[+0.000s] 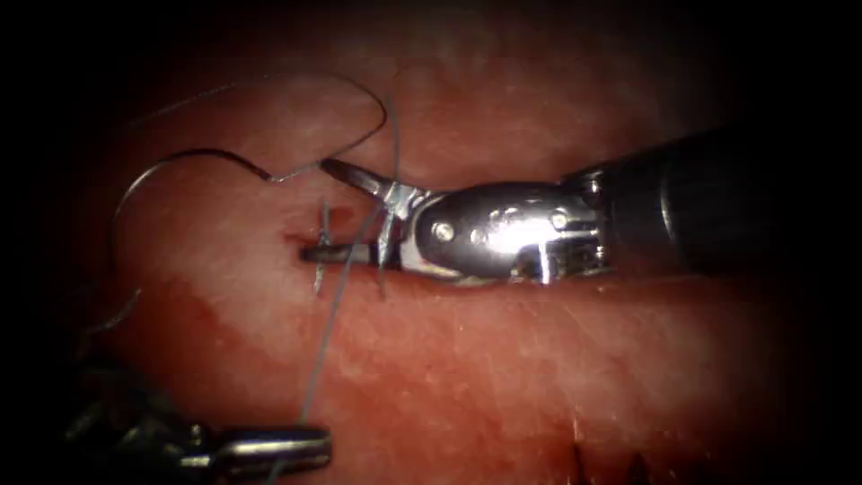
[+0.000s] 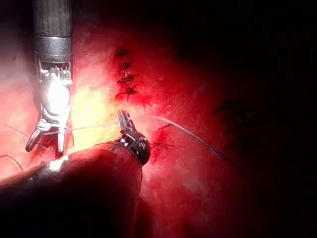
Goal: Wound Closure
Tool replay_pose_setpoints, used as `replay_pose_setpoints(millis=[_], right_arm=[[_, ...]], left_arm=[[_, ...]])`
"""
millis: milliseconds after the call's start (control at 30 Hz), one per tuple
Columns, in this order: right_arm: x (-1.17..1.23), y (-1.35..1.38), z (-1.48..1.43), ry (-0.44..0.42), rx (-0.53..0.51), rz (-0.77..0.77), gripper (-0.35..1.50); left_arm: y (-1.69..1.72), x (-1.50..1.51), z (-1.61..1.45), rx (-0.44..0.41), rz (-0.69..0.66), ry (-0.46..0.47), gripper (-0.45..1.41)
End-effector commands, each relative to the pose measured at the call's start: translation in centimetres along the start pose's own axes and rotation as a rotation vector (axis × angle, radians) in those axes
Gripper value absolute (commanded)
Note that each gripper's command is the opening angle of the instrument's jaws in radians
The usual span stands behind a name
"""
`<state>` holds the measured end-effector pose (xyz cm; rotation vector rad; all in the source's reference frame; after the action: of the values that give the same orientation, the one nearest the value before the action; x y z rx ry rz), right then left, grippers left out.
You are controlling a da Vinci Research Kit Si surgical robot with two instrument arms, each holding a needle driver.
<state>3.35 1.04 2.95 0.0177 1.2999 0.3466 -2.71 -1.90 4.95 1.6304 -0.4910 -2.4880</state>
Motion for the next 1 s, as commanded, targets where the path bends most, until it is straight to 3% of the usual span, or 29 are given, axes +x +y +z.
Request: replay_pose_setpoints(millis=[33,433,567,767,1000], right_arm=[[-0.04,-0.10,0.06,-0.009,-0.003,0.002,1.18],[-0.06,-0.12,-0.04,-0.044,0.024,0.001,1.19],[-0.06,-0.13,-0.06,-0.042,0.029,0.001,1.21],[-0.01,-0.19,-0.07,-0.034,0.049,0.003,1.21],[0.02,-0.21,-0.09,-0.029,0.057,0.004,1.21]], left_arm=[[0.10,0.08,0.01,-0.004,-0.006,0.014,-0.45],[-0.20,-0.05,-0.25,0.027,-0.023,-0.008,-0.45],[-0.34,-0.31,-0.37,0.046,-0.021,-0.061,-0.45],[-0.15,-0.73,-0.24,0.063,-0.038,-0.072,-0.45],[0.04,-0.94,-0.12,0.036,-0.036,-0.098,-0.45]])
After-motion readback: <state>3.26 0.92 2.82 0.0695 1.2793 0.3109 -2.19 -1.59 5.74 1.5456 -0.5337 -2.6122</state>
